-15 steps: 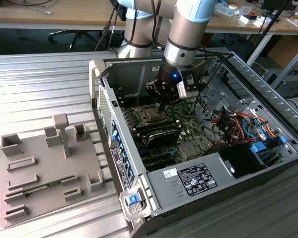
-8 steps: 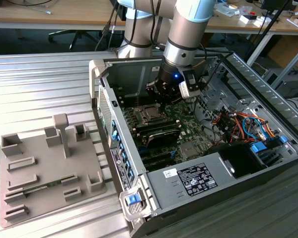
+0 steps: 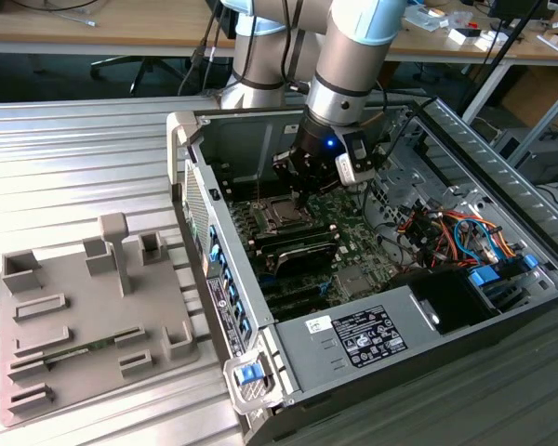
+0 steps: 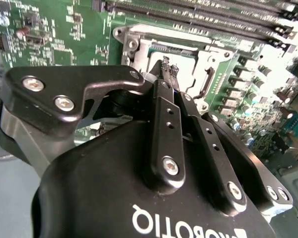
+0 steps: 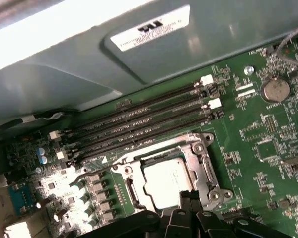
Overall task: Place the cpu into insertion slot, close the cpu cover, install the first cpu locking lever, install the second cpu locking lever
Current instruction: 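Install the first cpu locking lever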
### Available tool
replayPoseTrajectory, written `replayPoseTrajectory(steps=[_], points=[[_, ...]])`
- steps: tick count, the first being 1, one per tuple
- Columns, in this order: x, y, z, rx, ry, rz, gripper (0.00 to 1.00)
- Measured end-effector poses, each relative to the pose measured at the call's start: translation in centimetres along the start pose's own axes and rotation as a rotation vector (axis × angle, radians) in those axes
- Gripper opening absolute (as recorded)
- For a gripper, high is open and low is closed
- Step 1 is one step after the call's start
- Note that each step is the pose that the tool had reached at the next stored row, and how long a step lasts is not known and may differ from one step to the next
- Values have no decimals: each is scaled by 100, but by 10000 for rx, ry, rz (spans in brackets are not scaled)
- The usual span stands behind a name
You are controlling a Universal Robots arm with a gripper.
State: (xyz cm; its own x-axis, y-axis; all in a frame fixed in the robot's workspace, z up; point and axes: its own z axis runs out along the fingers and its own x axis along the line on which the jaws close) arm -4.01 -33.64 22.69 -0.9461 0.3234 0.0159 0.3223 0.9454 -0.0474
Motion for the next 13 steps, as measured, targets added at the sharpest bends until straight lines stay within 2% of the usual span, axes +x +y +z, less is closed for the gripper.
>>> replayPoseTrajectory(steps=[2,3,4,5,6,8,9,13], points=[[0,0,0,-372,126,-45,11],[0,0,-1,-518,176,-64,11],[0,0,0,-656,221,-86,11],[0,0,0,-740,249,-101,11],[0,0,0,-856,289,-124,11],[0,0,0,-1007,340,-170,11],[1,0,-1,-1057,358,-218,11],[0,0,0,-1108,378,-408,11]])
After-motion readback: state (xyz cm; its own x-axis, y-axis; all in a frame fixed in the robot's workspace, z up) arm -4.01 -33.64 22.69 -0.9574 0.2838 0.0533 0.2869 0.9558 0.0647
